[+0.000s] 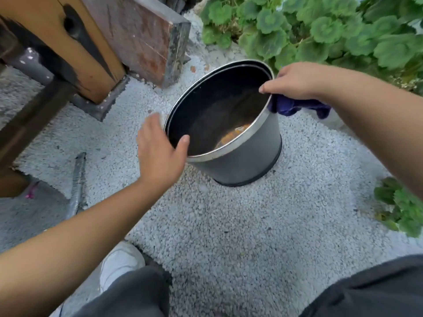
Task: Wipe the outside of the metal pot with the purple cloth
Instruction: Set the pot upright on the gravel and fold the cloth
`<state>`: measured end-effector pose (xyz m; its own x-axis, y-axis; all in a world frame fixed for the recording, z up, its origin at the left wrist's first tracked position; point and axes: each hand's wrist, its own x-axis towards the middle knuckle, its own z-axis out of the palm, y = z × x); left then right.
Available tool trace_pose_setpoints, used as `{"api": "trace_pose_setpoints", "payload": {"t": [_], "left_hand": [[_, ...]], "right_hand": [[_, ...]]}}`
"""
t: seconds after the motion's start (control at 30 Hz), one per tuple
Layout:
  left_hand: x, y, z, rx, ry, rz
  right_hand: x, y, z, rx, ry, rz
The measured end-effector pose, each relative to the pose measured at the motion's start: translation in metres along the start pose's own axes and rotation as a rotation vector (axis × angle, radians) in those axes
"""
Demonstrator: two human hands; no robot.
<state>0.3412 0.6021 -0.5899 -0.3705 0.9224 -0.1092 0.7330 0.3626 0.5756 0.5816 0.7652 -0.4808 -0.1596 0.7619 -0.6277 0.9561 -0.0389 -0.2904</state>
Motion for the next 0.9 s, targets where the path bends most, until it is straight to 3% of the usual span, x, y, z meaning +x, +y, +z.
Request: {"api": "trace_pose_setpoints", "payload": {"t": [0.03, 0.1, 0.17, 0.33, 0.57, 0.9], "left_hand": [[0.003, -0.004, -0.002, -0.109, -0.091, -0.246], [0.005, 0.004, -0.006, -0.474, -0.461, -0.638], [0.005, 0.014, -0.010, -0.629, -0.713, -0.702], [0.010, 0.031, -0.015, -0.580, -0.667, -0.617], [0.043, 0.028, -0.046, -0.403, -0.491, -0.416], [0.080, 0.012, -0.043, -0.312, -0.344, -0.422]], "right_hand": [[0.002, 0.000, 0.001, 0.007, -0.003, 0.014], [0.006, 0.000, 0.000, -0.027, -0.010, 0.065], [0.006, -0.002, -0.001, -0.101, -0.009, 0.126], [0.002, 0.010, -0.006, -0.123, 0.020, 0.165], [-0.005, 0.027, 0.011, 0.064, 0.081, 0.115], [0.027, 0.026, 0.041, 0.183, 0.123, 0.083]]}}
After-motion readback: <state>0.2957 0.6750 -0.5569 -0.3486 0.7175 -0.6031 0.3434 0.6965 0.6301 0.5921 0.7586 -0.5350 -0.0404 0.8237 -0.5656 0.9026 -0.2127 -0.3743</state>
